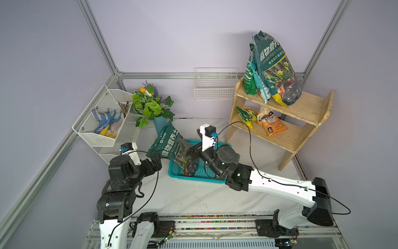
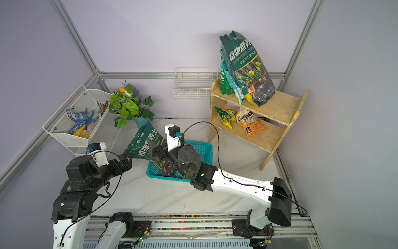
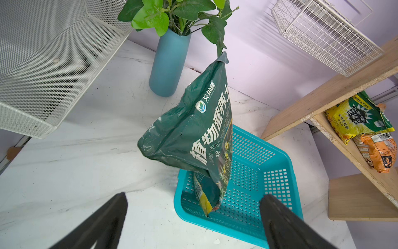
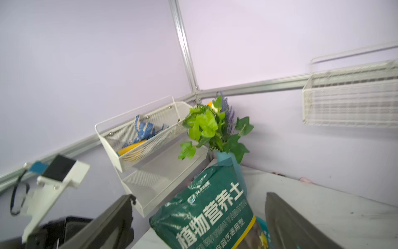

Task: Take down the fertilizer bag from the shelf
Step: Place the fertilizer bag in the storage box, then pick up the fertilizer bag from the shelf.

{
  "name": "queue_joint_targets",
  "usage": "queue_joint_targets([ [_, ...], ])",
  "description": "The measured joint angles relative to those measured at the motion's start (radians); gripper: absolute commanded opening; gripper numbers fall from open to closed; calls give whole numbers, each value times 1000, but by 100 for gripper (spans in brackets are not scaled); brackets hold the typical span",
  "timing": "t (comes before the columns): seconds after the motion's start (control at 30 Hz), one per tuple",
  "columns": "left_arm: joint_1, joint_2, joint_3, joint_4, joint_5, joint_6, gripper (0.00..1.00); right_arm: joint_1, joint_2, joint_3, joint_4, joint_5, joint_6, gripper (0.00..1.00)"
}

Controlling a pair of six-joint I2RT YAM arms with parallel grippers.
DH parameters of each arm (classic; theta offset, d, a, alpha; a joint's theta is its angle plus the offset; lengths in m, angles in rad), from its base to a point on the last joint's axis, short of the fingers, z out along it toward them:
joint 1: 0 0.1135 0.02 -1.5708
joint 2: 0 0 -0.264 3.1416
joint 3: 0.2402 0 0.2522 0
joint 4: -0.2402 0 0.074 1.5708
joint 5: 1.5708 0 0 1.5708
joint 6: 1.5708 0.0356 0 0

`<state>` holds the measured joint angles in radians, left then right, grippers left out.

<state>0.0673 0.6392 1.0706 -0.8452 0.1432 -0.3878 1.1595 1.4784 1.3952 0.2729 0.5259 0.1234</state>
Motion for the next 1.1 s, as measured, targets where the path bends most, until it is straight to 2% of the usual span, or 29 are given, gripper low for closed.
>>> queue_joint_targets([
  [0.23,0,0,0,0,0,0,100,-19,-14,331,-340,261,-89,99],
  [0.33,0,0,0,0,0,0,100,-67,-18,447,-481,321,-109,99],
  [0.67,0,-1,0,0,0,0,100,-348,-106,554,-786,249,-83,100],
  [0.9,0,-1,0,0,3,0,100,-502,-18,778,-1002,171,-60,100],
  [1.1,0,-1,0,0,6,0,100,-573,40,819,-1084,179,-81,100],
])
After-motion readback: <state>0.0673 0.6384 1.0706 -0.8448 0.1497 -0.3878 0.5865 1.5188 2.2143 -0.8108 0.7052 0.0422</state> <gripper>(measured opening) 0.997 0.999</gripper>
